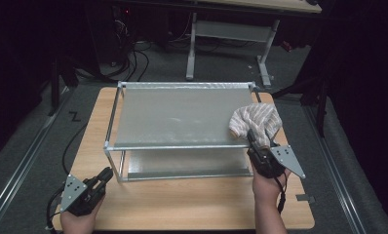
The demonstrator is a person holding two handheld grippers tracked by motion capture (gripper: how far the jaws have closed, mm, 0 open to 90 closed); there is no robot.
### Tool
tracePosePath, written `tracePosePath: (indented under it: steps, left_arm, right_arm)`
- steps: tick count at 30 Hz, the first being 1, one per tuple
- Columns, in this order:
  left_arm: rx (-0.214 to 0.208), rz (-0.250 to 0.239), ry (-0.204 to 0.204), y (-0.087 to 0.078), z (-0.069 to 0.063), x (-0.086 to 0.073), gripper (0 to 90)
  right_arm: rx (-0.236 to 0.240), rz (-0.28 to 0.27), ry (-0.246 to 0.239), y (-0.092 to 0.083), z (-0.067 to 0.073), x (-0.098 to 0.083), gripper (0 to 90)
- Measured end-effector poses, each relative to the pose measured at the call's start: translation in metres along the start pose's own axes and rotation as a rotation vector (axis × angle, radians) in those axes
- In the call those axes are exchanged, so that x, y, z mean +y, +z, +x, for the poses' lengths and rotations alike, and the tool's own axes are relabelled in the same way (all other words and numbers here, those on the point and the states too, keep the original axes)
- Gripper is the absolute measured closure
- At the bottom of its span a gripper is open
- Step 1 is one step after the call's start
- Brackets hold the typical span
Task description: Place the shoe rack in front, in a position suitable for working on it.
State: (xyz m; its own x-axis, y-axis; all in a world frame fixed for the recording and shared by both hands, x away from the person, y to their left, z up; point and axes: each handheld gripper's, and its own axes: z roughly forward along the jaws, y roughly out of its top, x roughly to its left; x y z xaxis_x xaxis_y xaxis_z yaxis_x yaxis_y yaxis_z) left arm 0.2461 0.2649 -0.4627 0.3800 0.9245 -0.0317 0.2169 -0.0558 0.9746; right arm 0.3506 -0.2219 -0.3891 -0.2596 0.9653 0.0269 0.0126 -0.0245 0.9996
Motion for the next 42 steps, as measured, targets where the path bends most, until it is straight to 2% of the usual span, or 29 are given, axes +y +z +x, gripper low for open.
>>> tracePosePath:
  steps: [5, 10, 12, 13, 16, 20, 26, 31, 38, 42]
  left_arm:
    - [0.004, 0.002, -0.007, 0.007, 0.002, 0.000, 79.2]
    - [0.011, -0.005, -0.025, 0.016, 0.011, 0.003, 79.6]
    - [0.026, -0.016, -0.020, 0.019, 0.017, 0.004, 79.7]
    - [0.036, -0.019, -0.029, 0.022, 0.021, 0.005, 79.7]
    - [0.049, -0.016, -0.090, 0.031, 0.034, 0.003, 78.3]
    - [0.056, -0.007, -0.108, 0.034, 0.037, 0.000, 76.3]
    - [0.070, -0.017, -0.085, 0.026, 0.033, 0.001, 75.5]
    - [0.051, -0.007, -0.063, 0.017, 0.025, -0.001, 73.5]
    - [-0.036, 0.034, -0.038, 0.013, 0.005, -0.007, 65.7]
    - [-0.083, 0.061, 0.028, 0.016, -0.014, -0.009, 61.7]
  right_arm:
    - [0.012, 0.001, -0.002, -0.003, 0.000, 0.000, 56.0]
    - [0.033, 0.007, -0.002, -0.009, 0.004, 0.000, 56.1]
    - [0.043, 0.005, -0.009, -0.012, 0.008, 0.000, 56.0]
    - [0.047, 0.003, -0.013, -0.014, 0.010, 0.000, 55.9]
    - [0.061, -0.001, -0.018, -0.018, 0.017, -0.001, 56.0]
    - [0.062, -0.005, -0.028, -0.022, 0.022, -0.002, 56.0]
    - [0.072, -0.004, -0.030, -0.021, 0.025, -0.002, 56.4]
    - [0.093, -0.003, -0.041, -0.015, 0.037, -0.002, 56.7]
    - [0.137, -0.010, -0.058, -0.006, 0.053, -0.004, 56.6]
    - [0.170, -0.010, -0.063, -0.004, 0.061, -0.004, 56.5]
